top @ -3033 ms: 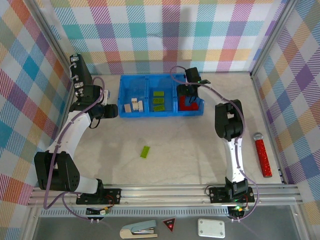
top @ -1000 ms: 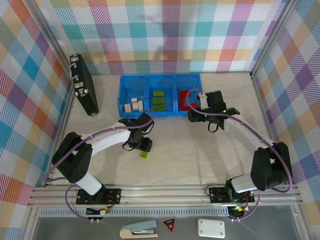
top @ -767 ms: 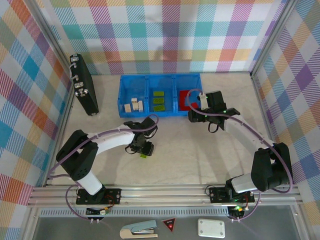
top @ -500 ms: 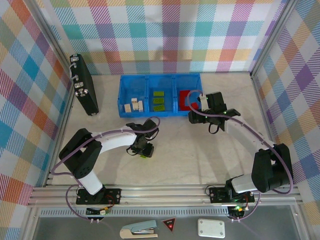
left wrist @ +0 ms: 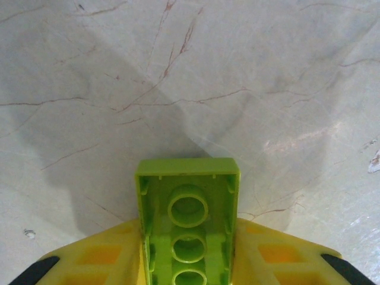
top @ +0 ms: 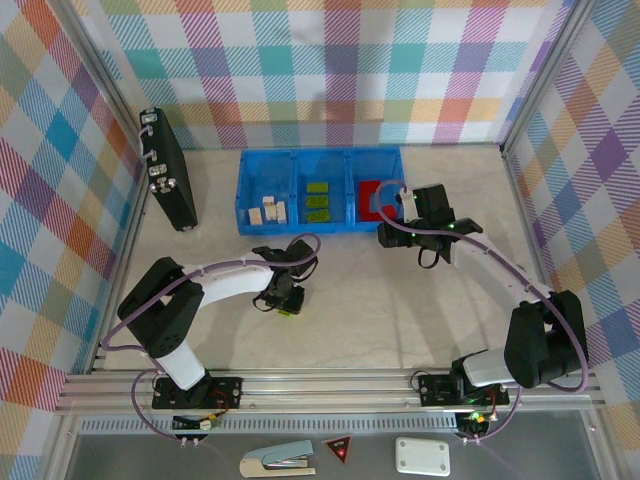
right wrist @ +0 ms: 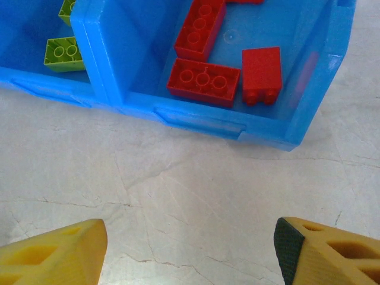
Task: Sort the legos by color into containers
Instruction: Pick up the lego from the middle-left of the table.
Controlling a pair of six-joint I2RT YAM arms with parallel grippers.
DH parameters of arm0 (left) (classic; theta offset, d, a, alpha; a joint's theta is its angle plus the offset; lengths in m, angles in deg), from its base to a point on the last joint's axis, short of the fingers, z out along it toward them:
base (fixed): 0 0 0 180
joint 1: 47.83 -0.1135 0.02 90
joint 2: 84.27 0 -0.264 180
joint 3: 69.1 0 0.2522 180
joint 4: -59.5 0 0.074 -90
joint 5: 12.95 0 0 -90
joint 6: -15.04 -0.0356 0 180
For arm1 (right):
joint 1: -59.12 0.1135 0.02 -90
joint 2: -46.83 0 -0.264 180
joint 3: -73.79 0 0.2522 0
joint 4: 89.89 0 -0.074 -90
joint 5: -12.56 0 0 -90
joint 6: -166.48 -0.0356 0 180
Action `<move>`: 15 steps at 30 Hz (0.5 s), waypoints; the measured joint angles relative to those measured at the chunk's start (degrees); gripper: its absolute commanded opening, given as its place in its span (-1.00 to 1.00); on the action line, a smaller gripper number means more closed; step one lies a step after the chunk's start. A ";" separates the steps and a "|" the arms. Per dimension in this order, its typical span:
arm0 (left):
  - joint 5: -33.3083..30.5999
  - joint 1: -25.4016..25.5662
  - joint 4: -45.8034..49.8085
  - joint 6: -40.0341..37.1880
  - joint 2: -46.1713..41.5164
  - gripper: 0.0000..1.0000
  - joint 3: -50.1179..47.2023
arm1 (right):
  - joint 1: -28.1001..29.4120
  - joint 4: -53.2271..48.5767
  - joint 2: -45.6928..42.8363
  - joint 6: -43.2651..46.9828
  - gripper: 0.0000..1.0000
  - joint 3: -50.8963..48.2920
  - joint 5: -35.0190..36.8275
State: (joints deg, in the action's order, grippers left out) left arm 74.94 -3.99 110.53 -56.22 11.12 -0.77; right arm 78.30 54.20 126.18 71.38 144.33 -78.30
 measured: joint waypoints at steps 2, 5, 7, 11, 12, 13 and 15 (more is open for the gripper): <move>-0.09 0.02 0.00 0.13 -0.02 -0.30 0.00 | 0.00 -0.02 -0.15 0.02 0.50 0.00 0.00; -0.09 0.02 0.00 0.24 -0.04 -0.30 0.02 | 0.00 -0.26 -0.50 0.02 0.51 -0.02 0.20; -0.02 0.02 0.04 0.48 -0.04 -0.30 0.24 | 0.00 -0.55 -1.22 0.02 0.50 -0.26 0.26; 0.13 0.02 0.00 0.98 0.02 -0.30 2.03 | 0.00 -1.53 -3.04 0.02 0.51 -0.87 0.48; 0.26 0.02 0.02 1.03 0.11 -0.30 2.84 | 0.00 -1.75 -3.43 0.02 0.50 -0.87 0.68; 0.46 0.02 0.00 1.03 0.24 -0.30 3.72 | 0.00 -1.92 -3.82 0.00 0.50 -0.92 0.81; 0.76 0.02 0.02 1.05 0.83 -0.30 5.66 | 0.00 -2.29 -4.66 0.00 0.50 -1.16 0.96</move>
State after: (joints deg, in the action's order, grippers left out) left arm 75.71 -3.97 110.56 -55.17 11.95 4.89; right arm 78.30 51.90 121.52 71.38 143.17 -77.34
